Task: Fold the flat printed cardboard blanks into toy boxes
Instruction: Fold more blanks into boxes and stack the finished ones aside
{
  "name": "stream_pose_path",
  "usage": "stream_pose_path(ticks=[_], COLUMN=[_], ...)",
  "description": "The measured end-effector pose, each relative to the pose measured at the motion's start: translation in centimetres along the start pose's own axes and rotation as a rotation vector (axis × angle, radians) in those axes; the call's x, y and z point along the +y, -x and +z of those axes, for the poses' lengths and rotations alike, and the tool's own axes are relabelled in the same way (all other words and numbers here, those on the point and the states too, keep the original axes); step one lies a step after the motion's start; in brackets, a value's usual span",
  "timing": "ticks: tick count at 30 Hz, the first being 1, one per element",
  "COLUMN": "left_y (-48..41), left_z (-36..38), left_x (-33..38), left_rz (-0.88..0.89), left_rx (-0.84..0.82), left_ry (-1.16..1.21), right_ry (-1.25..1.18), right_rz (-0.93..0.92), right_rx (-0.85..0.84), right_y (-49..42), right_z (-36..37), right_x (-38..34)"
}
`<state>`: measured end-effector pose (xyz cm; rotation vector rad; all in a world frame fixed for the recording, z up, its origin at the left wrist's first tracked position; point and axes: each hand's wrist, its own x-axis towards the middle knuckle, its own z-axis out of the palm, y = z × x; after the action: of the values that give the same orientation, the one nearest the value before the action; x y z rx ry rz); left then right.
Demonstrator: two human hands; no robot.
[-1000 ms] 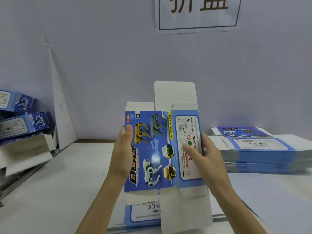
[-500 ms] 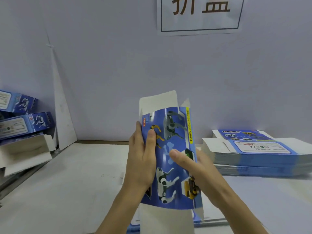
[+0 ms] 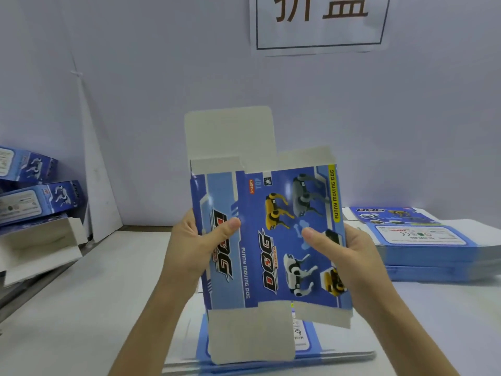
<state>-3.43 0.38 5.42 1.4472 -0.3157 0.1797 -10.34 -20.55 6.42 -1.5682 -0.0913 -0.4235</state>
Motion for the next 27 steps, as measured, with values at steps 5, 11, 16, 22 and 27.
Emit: stream_pose_path(ticks=[5, 11, 16, 22, 27], left_y=[0.2, 0.4, 0.6, 1.0, 1.1], left_z=[0.0, 1.0, 1.4, 1.7, 1.8], left_x=[0.1, 0.2, 0.4, 0.9, 1.2], left_rz=[-0.045, -0.036, -0.006, 0.025, 0.010], left_rx=[-0.110, -0.099, -0.029, -0.001, -0.037], left_ry=[0.061, 0.054, 0.023, 0.044, 0.075], right_ry=[-0.008, -0.045, -0.024, -0.007, -0.051], right_rz=[-0.002, 0.055, 0.031, 0.015, 0.034], right_rx=[0.031, 0.057, 0.114, 0.106, 0.087], right_y=[0.2, 0.2, 0.2, 0.3, 0.4], right_z=[-0.9, -1.1, -1.1, -0.9, -0.7], right_x=[-0.9, -1.3, -1.1, -1.3, -1.7])
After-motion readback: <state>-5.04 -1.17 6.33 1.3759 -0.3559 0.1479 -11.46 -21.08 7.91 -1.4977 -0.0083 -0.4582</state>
